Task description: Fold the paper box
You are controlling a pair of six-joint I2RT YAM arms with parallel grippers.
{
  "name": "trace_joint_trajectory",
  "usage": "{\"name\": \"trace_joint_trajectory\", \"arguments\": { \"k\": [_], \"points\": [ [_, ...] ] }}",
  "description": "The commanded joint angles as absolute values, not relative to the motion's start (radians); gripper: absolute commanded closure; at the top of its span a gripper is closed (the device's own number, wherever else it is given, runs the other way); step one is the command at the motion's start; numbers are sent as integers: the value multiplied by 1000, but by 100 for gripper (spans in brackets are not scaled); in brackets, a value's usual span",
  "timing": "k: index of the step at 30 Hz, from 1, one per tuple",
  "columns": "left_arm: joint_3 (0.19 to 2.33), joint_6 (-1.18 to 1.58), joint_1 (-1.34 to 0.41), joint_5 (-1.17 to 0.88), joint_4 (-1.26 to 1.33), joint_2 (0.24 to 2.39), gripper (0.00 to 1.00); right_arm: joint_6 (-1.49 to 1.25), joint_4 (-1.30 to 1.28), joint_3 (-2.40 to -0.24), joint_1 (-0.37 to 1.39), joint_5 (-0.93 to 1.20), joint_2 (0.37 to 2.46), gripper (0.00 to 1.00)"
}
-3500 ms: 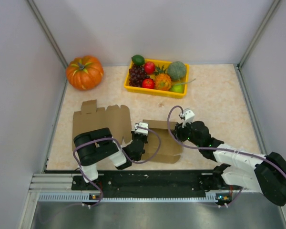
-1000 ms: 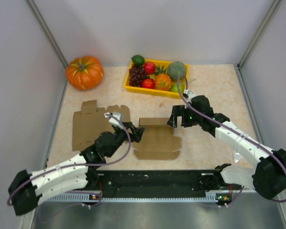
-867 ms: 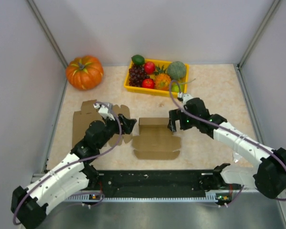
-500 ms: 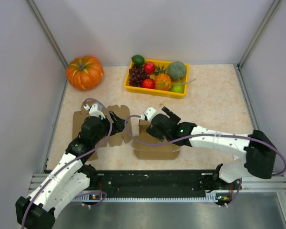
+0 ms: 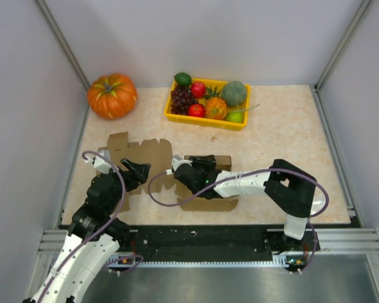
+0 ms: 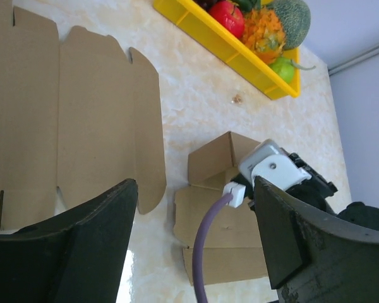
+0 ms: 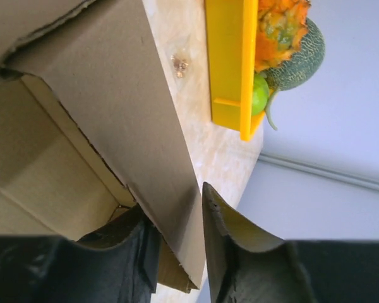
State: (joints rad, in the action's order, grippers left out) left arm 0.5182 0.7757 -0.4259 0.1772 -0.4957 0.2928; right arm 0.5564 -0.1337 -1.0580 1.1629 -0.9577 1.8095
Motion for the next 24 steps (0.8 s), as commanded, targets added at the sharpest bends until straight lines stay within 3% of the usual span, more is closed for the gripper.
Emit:
{"name": "trace_joint_trajectory", "arguments": {
  "k": [1,2,3,8,10,14,21,24],
  "points": [
    [526,744,-422,147,-535,304,22,580,-118,-1135,1170,-1075,1804,75],
    [532,735,-422,141,-538,308,22,566,-142,-1138,1170,-1068,1780,83],
    [535,712,-422,129,-534,324,22,554,-184,-1138,1169,-1057,1769,100],
    [596,641,-422,54,-523,382,20,407,-403,-1218,1128,-967,1724,100],
    [636,609,-422,20,-555,423,18,255,-635,-1288,1065,-840,1723,100],
    [756,586,-422,-124,-629,466,12,45,-858,-1419,936,-535,1727,100],
    [873,626,-422,-250,-657,552,12,-273,-881,-1349,726,-4,1715,97],
    [850,629,-422,-360,-568,610,13,-349,-862,-1298,654,101,1741,95]
  ]
}}
